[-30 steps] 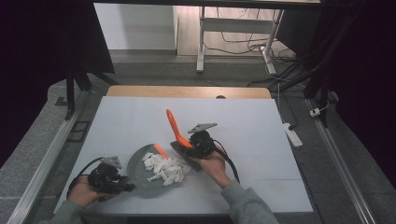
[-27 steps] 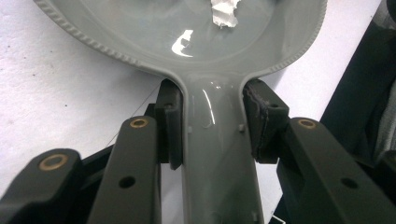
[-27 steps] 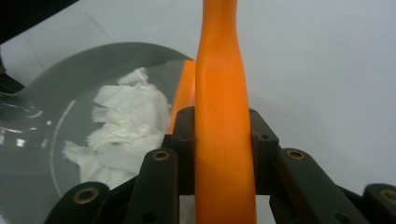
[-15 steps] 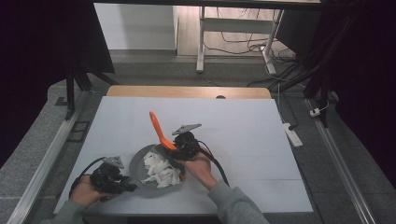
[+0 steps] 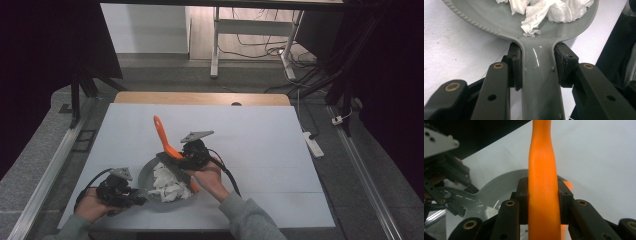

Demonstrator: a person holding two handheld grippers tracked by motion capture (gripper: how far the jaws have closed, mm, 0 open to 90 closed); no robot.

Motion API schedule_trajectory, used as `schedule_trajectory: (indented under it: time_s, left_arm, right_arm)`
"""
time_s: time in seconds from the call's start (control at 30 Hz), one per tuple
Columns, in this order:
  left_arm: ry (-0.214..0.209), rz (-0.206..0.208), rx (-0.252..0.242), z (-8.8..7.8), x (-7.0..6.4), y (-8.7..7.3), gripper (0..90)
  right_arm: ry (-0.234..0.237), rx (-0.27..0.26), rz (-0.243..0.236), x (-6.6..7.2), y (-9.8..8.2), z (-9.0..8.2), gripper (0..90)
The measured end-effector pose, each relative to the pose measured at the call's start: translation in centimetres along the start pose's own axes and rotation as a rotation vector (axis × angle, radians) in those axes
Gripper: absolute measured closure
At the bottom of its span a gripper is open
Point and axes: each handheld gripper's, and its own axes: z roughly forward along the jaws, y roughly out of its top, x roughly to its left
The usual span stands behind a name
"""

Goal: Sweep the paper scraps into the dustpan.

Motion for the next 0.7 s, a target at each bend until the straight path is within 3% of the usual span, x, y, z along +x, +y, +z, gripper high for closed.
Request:
schedule_trajectory:
  time_s: [0.23, 0.4, 0.6, 0.7]
  left_arm:
    - [0.001, -0.003, 0.002, -0.2, 0.0, -0.1, 62.1]
    - [-0.002, -0.008, 0.001, -0.4, 0.2, -0.4, 62.1]
    - [-0.009, -0.011, 0.009, -0.8, 0.4, -0.7, 62.0]
    - [-0.011, -0.015, 0.009, -0.8, 0.6, -0.9, 62.0]
  right_arm:
    - [-0.114, -0.017, -0.005, -2.3, 0.6, -2.4, 70.2]
    - [-0.181, 0.027, -0.008, -4.0, 0.3, -2.1, 70.2]
    - [-0.187, 0.081, -0.006, -5.0, -0.2, -0.1, 70.2]
    - [-0.172, 0.078, 0.007, -4.9, -0.2, 0.6, 70.2]
